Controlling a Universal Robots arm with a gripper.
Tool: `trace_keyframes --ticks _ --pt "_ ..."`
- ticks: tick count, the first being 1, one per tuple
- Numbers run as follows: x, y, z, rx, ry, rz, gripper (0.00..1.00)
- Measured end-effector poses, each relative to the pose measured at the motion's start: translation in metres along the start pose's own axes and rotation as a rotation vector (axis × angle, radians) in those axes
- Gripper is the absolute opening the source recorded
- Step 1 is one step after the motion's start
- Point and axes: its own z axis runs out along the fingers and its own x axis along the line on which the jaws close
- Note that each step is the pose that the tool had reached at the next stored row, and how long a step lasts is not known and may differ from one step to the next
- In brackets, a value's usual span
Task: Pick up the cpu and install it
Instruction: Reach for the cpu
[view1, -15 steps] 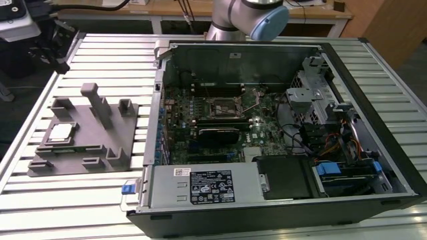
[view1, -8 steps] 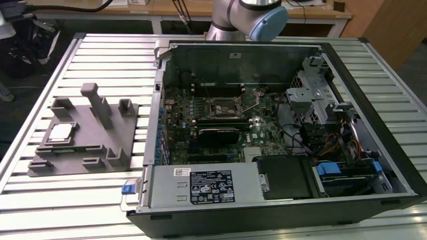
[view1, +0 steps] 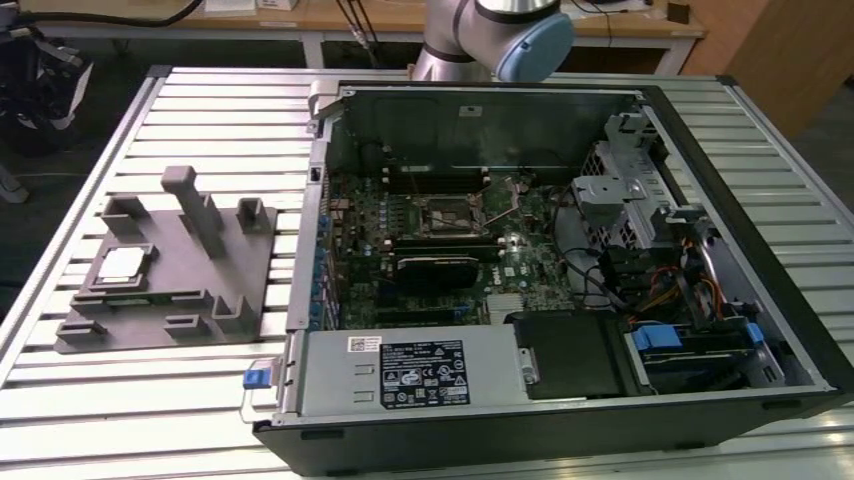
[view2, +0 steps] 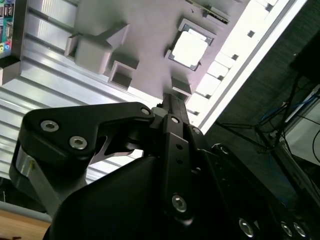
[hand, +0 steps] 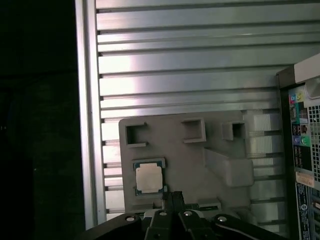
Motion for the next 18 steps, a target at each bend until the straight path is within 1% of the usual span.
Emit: trace_keyframes --ticks 7,9,18 --pt "0.0156 -0.0012 0.0008 0.0 0.0011 0.0 0.11" --pt "0.0185 -0.0014 0.0009 0.0002 0.0016 0.0 0.11" --pt "0.0194 -0.0015 0.0011 0.0002 0.0023 0.0 0.11"
